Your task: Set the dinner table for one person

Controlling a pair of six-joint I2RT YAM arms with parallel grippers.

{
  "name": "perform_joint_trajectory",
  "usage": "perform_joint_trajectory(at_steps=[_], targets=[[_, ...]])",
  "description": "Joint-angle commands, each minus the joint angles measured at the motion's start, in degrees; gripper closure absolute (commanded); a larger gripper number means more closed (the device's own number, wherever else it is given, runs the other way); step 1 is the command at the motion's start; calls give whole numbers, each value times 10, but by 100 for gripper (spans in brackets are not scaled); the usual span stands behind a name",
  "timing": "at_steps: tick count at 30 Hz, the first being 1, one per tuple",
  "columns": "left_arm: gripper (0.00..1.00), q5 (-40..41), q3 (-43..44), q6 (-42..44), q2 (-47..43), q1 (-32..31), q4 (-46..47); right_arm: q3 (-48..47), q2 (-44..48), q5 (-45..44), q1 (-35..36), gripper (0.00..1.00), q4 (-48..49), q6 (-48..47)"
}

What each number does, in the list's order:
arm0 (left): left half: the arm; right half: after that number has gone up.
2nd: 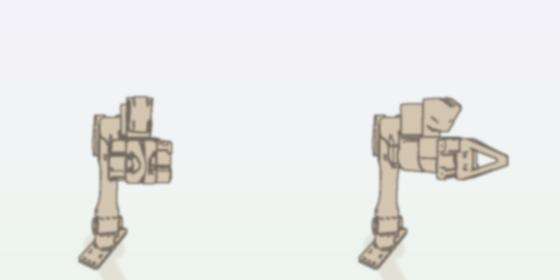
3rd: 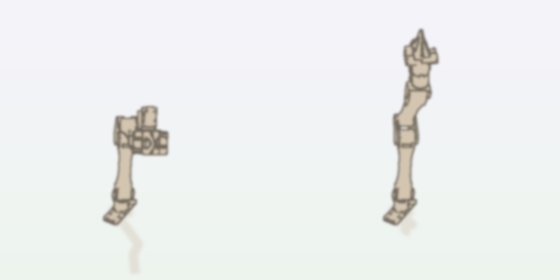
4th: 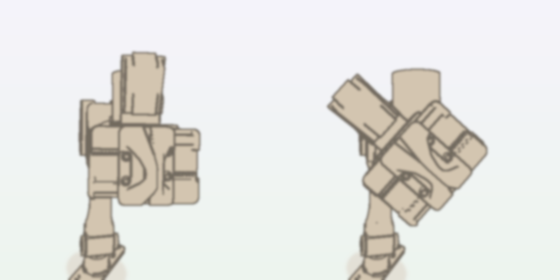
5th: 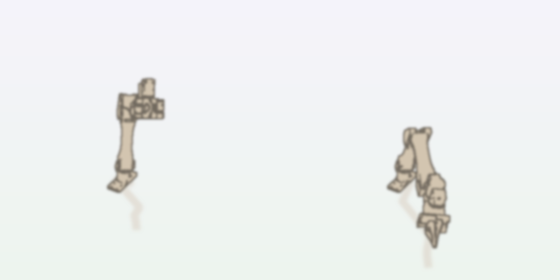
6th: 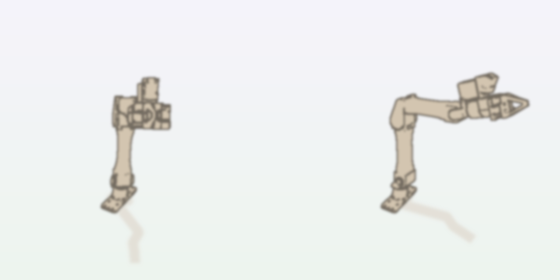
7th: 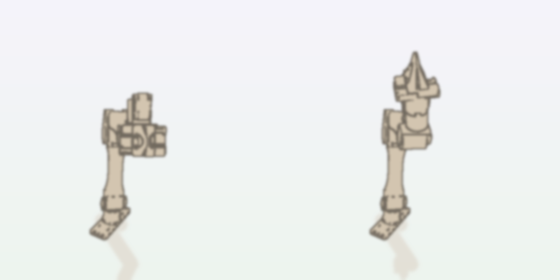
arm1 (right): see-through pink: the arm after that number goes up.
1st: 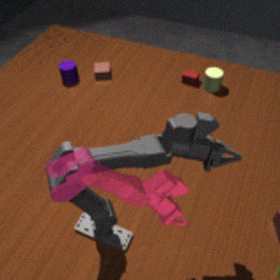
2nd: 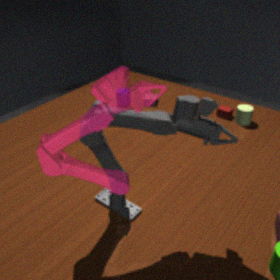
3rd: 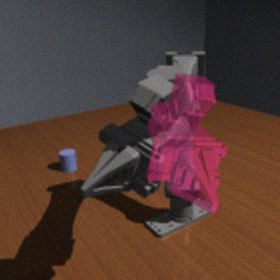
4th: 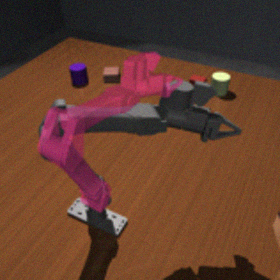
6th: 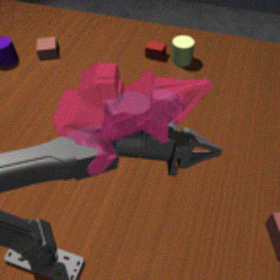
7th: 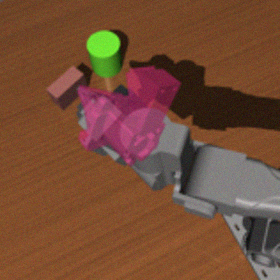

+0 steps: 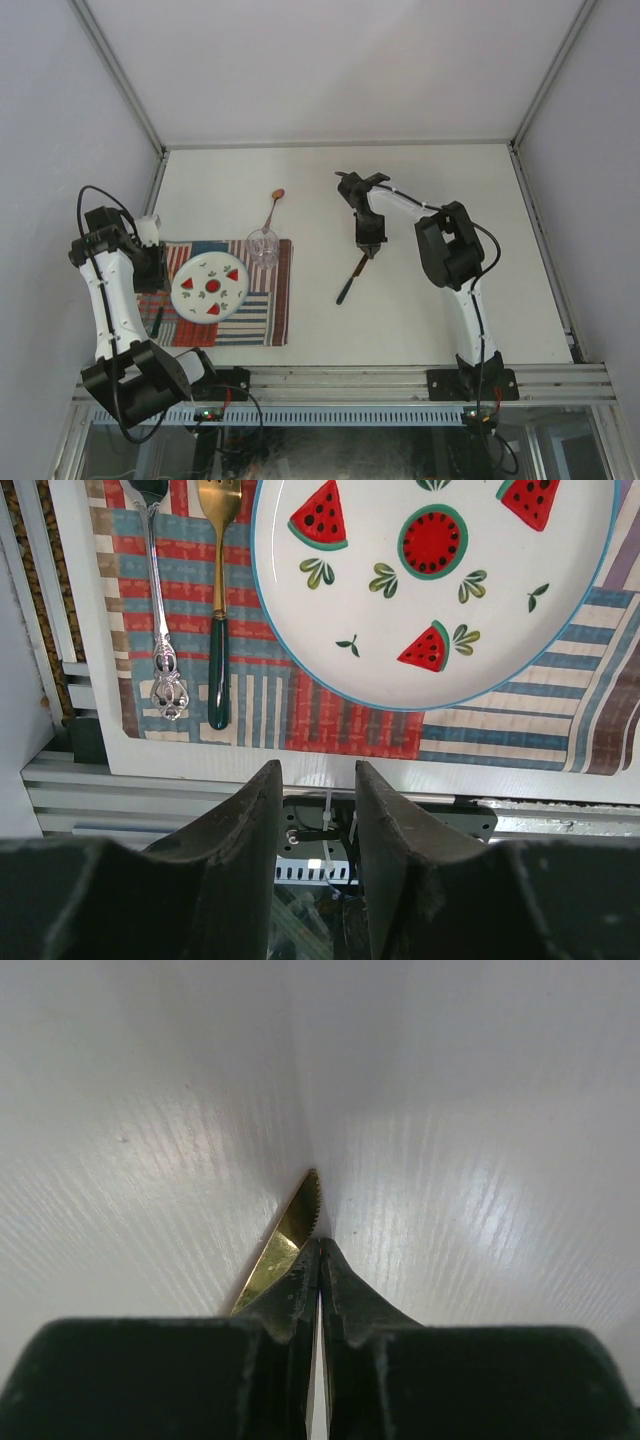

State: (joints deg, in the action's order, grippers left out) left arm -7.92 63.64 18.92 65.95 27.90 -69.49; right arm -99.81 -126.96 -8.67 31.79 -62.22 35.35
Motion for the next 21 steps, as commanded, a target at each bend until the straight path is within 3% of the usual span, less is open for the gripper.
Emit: perform_joint_trajectory(at_steps=[1, 21], targets=[[60, -4, 39, -16, -5, 4, 6, -29, -34, 4, -7, 100, 19, -20], [60, 9, 33, -5, -15, 4, 4, -62, -66, 59, 17, 100, 77, -11]])
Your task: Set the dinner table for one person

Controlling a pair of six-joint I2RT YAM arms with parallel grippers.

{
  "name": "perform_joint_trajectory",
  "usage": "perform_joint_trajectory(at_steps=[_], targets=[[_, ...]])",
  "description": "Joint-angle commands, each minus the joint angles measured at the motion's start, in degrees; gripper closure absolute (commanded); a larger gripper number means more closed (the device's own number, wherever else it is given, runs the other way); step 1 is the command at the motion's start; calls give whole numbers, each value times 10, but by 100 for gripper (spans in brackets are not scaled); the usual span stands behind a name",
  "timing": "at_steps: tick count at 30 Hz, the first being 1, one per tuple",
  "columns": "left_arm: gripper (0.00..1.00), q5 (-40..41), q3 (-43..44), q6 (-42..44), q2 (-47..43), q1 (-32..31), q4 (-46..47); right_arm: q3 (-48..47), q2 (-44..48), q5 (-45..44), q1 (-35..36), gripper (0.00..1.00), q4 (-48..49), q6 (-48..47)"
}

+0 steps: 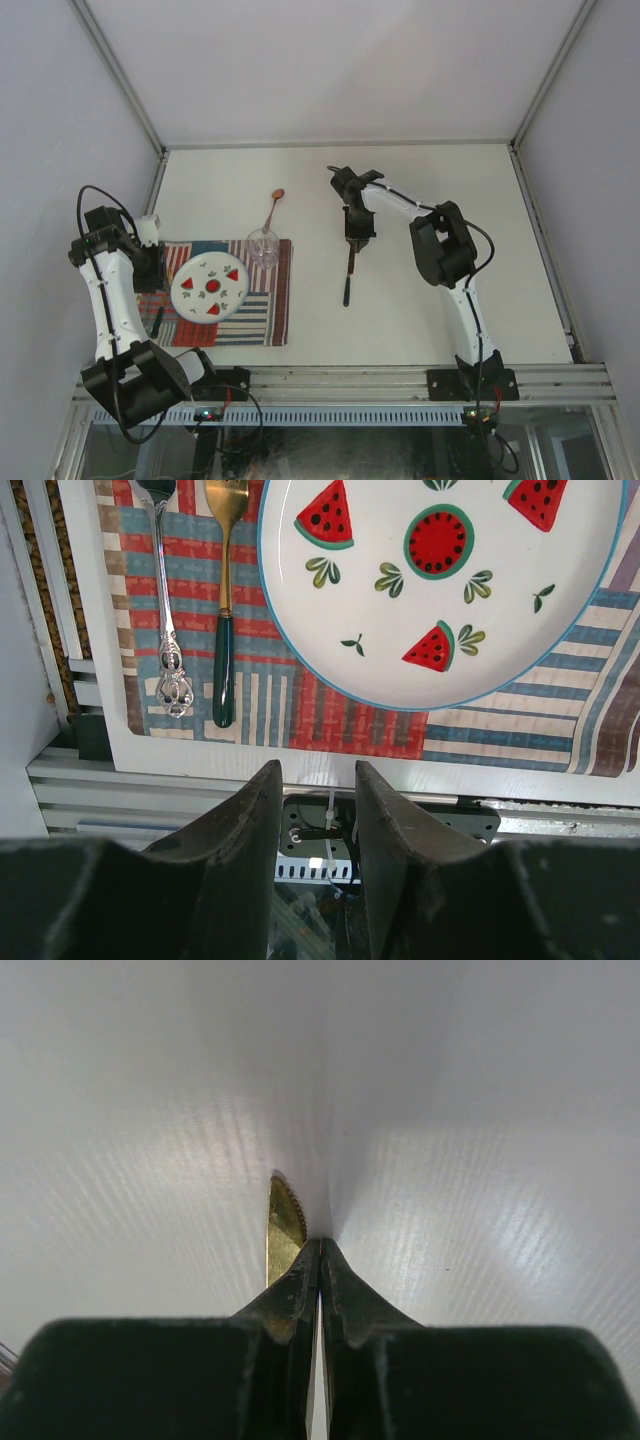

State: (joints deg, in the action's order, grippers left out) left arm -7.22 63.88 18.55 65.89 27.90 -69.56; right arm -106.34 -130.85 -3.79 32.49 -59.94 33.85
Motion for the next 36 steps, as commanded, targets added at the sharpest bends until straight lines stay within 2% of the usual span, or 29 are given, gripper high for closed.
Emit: perform_joint_trajectory(at_steps=[1, 9, 15, 16, 19, 21, 25, 29, 36], targets=[[60, 2, 28, -2, -15, 4, 5, 2, -28, 11, 10, 100, 55, 3], [60, 5, 19, -2, -26, 4, 4, 4, -23, 15, 9, 100, 66, -3], [60, 2, 19, -2, -33, 4, 3, 10, 8, -33, 14, 100, 62, 0], [60, 0, 17, -2, -34, 4, 3, 14, 22, -43, 14, 91, 66, 1], [60, -7, 12, 1, -38, 4, 3, 18, 66, -81, 17, 56, 69, 6], [60, -13, 8, 4, -41, 4, 2, 21, 97, -105, 22, 46, 58, 18], [60, -22, -4, 20, -56, 4, 1, 70, 170, -154, 58, 40, 47, 55], [60, -22, -19, 39, -81, 4, -7, 159, 231, -170, 123, 39, 45, 111], [59, -12, -34, 65, -154, 4, -31, 242, 235, -177, 248, 39, 8, 201]])
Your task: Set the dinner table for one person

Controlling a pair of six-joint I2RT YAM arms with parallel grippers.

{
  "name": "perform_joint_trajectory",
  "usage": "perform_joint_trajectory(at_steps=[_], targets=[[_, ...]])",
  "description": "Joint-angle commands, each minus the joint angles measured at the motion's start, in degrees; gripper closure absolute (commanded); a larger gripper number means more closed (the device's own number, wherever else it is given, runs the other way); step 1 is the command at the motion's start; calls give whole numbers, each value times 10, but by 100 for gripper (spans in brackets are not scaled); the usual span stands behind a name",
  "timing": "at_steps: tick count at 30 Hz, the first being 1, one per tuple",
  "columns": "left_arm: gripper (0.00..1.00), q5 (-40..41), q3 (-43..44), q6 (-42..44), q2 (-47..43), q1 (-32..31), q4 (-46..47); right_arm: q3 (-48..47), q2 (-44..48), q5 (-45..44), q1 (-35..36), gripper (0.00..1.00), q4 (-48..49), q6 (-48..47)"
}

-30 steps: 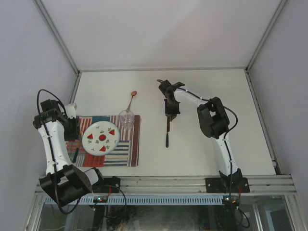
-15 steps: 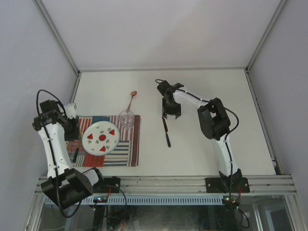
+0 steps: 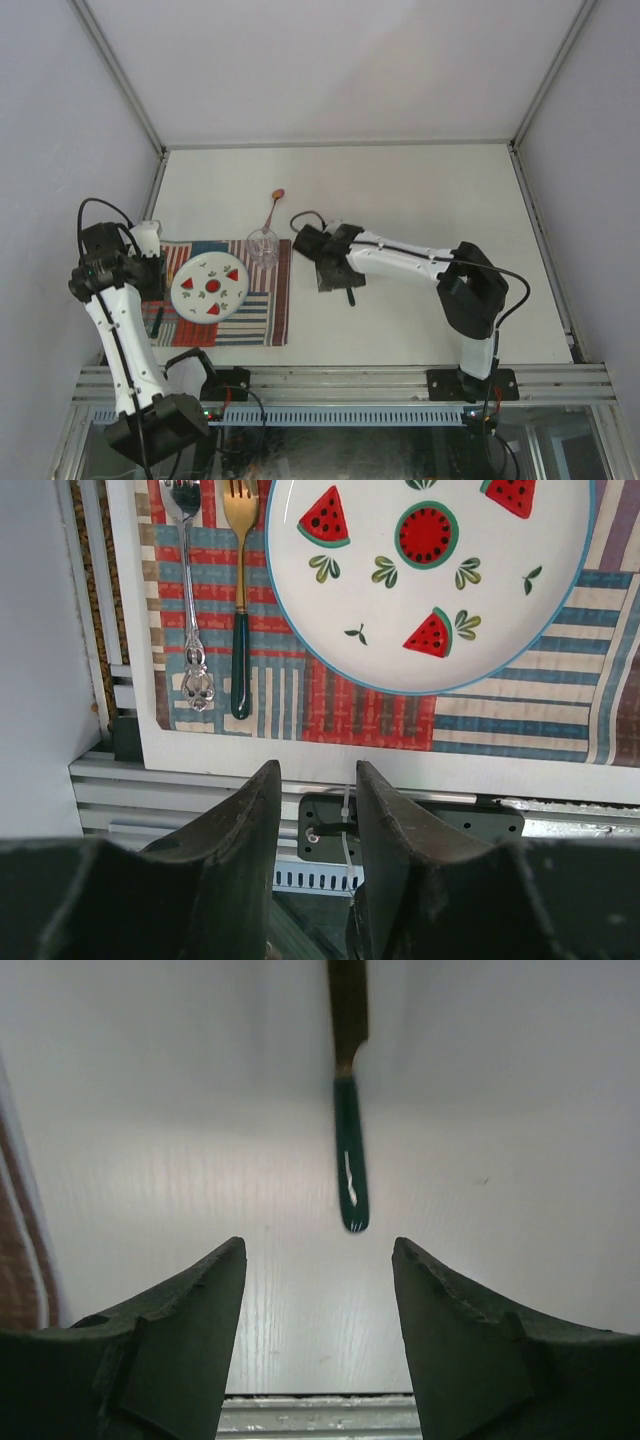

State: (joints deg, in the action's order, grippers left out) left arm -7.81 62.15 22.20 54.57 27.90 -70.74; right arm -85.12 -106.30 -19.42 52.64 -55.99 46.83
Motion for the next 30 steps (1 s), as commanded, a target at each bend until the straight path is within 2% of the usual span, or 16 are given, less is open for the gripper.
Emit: perform_joint_trajectory(at_steps=[1, 7, 15, 19, 22, 26, 28, 30], targets=[[59, -9, -21, 32, -46, 4, -22, 32, -18, -26, 57, 39, -38, 79], [59, -19, -26, 42, -46, 4, -37, 32, -35, -52, 64, 42, -47, 86], [59, -35, -15, 31, -39, 4, -42, 31, -60, -48, 21, 46, 21, -2], [59, -32, -17, 28, -42, 4, -41, 33, -78, -26, 2, 52, 44, -22], [59, -28, -18, 30, -42, 4, -37, 36, -98, -9, -6, 65, 49, -25], [59, -23, -20, 29, -36, 4, -31, 46, -114, 7, -2, 70, 80, -38], [59, -23, -19, 28, -34, 3, -32, 45, -127, 23, -3, 81, 88, -40], [59, -20, -17, 30, -34, 4, -31, 44, -134, 35, -4, 98, 94, -37]])
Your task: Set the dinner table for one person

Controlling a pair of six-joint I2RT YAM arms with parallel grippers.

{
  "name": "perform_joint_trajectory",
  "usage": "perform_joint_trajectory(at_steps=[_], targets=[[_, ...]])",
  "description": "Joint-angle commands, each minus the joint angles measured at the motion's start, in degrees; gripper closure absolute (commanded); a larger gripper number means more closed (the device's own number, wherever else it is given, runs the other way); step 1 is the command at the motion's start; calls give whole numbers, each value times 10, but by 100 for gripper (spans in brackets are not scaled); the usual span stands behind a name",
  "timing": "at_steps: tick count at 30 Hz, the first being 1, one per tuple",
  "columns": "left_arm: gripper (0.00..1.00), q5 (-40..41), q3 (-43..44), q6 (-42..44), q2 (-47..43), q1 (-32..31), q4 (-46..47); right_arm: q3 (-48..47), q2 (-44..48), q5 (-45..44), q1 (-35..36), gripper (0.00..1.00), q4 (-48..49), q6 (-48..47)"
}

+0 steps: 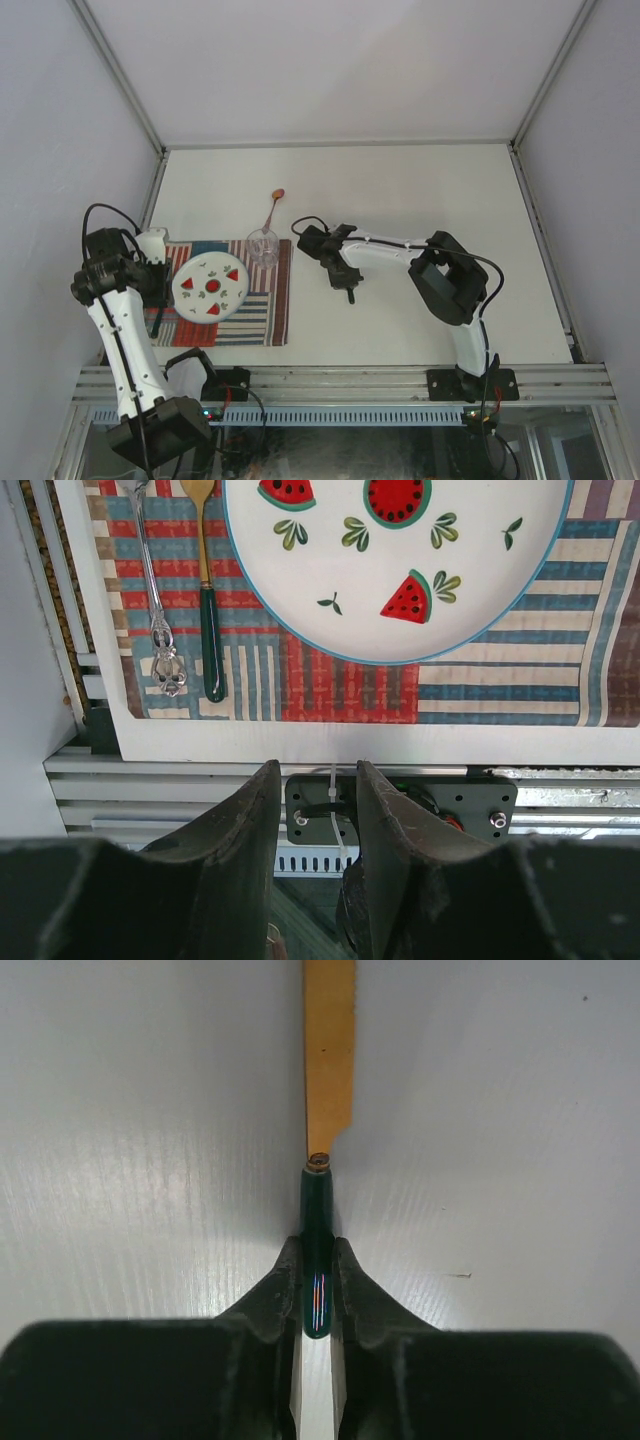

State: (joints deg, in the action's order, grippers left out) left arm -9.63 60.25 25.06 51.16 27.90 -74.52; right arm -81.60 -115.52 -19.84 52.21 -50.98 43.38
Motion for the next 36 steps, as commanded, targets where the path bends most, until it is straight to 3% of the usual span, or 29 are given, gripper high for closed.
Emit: perform_joint_trajectory(at_steps=[1, 9, 17, 23, 29, 36], targets=[[59, 0, 2, 3, 1, 4, 7, 9, -42, 43, 1, 100, 45, 2], [59, 6, 4, 13, 9, 4, 9, -19, -24, 40, 33, 100, 3, 63], [59, -30, 59, -9, 19, 4, -28, -137, -52, 29, 95, 100, -78, 114], [60, 4, 60, -20, 27, 4, -32, -143, -34, 43, 114, 100, -67, 151], [59, -15, 22, 8, -3, 3, -14, -163, -38, 31, 119, 100, -53, 170], [59, 0, 25, 39, 12, 12, -20, -310, -116, 49, 144, 100, -65, 173]])
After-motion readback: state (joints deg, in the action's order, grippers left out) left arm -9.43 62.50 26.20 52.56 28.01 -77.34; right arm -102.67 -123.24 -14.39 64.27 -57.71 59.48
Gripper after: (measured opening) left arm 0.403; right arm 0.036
